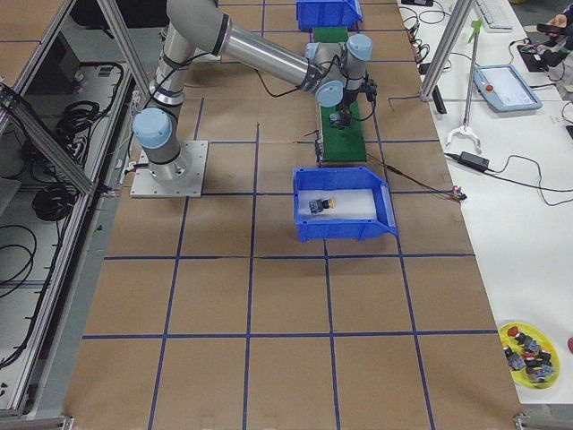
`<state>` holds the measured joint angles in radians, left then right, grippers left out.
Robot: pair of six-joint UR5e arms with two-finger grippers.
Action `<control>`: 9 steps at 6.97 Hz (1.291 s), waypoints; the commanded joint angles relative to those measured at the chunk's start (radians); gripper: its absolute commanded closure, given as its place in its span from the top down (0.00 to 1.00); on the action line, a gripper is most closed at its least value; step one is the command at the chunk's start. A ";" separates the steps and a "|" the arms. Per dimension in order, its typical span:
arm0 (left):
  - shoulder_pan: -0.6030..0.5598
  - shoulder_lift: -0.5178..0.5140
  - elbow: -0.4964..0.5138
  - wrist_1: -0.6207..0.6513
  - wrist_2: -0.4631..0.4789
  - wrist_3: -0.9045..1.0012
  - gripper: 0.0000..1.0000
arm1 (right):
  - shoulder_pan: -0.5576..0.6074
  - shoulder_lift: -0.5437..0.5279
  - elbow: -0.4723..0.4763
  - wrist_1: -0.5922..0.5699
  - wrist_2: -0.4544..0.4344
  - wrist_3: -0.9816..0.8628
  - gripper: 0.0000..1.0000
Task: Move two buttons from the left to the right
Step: 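Lift the red button with the right gripper toward the bin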
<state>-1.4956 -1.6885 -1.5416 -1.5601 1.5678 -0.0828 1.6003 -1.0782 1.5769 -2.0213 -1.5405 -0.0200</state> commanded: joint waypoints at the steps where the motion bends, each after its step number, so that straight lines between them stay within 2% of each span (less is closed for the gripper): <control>1: 0.000 0.001 0.000 0.000 0.000 0.000 1.00 | 0.000 0.000 0.005 0.015 -0.004 -0.006 0.46; 2: 0.000 0.001 0.000 0.000 0.000 0.000 1.00 | -0.002 -0.008 0.005 0.019 -0.006 -0.020 0.14; 3: 0.000 0.001 0.000 0.000 0.000 0.000 1.00 | -0.005 -0.012 0.003 0.016 -0.016 -0.056 0.06; 5: 0.000 0.001 0.000 0.000 0.000 0.000 1.00 | -0.025 -0.061 -0.005 0.013 -0.023 -0.110 0.04; 7: 0.000 0.001 0.000 0.000 0.000 0.000 1.00 | -0.116 -0.142 -0.014 0.050 -0.018 -0.145 0.04; 8: 0.000 0.001 0.000 0.000 0.000 0.000 1.00 | -0.190 -0.161 -0.073 0.076 -0.015 -0.167 0.04; 9: 0.000 0.001 0.000 0.000 0.000 0.000 1.00 | -0.256 -0.149 -0.172 0.128 -0.017 -0.248 0.04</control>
<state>-1.4957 -1.6873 -1.5416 -1.5601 1.5677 -0.0828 1.4268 -1.2241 1.5002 -1.9453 -1.5574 -0.1954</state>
